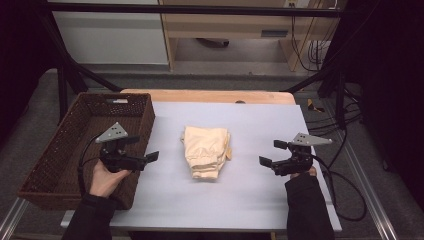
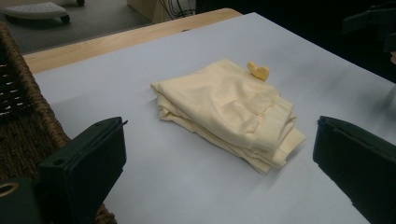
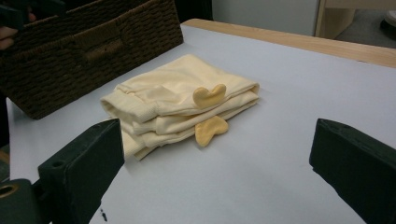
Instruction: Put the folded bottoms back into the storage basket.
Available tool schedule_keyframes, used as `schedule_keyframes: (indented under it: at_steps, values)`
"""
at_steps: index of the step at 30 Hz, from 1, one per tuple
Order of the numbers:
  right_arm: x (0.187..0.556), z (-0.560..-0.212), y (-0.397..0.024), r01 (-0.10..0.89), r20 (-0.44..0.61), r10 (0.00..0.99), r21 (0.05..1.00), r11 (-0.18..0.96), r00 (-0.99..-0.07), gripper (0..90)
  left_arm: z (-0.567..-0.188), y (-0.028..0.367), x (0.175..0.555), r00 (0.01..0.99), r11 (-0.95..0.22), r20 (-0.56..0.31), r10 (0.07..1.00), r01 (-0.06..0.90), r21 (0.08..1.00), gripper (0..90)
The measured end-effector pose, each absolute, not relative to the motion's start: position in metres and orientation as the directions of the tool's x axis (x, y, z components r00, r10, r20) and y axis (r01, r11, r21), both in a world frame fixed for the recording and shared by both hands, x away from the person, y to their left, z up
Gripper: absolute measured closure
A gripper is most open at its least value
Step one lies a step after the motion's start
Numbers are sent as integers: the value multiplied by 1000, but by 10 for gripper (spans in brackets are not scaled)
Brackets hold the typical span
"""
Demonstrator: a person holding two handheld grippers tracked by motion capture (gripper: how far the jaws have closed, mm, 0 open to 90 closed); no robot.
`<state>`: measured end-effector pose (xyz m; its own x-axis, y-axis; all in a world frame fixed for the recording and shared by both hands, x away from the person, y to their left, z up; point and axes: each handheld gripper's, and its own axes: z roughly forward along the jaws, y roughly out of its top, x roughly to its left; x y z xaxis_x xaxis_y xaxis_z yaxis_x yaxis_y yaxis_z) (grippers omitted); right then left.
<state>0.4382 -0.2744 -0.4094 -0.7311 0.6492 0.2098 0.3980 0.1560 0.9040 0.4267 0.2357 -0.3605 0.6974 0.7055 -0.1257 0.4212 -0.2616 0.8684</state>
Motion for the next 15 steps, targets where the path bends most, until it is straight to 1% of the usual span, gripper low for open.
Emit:
schedule_keyframes:
  at_steps: [9,15]
  values:
    - [439,-410,-275,399,211,648,903,156,-731,33,-356,227,427,700,-270,-115,705,414,869,26]
    - [439,-411,-275,402,211,649,902,159,-731,33,-355,214,426,709,-283,-109,697,411,867,26]
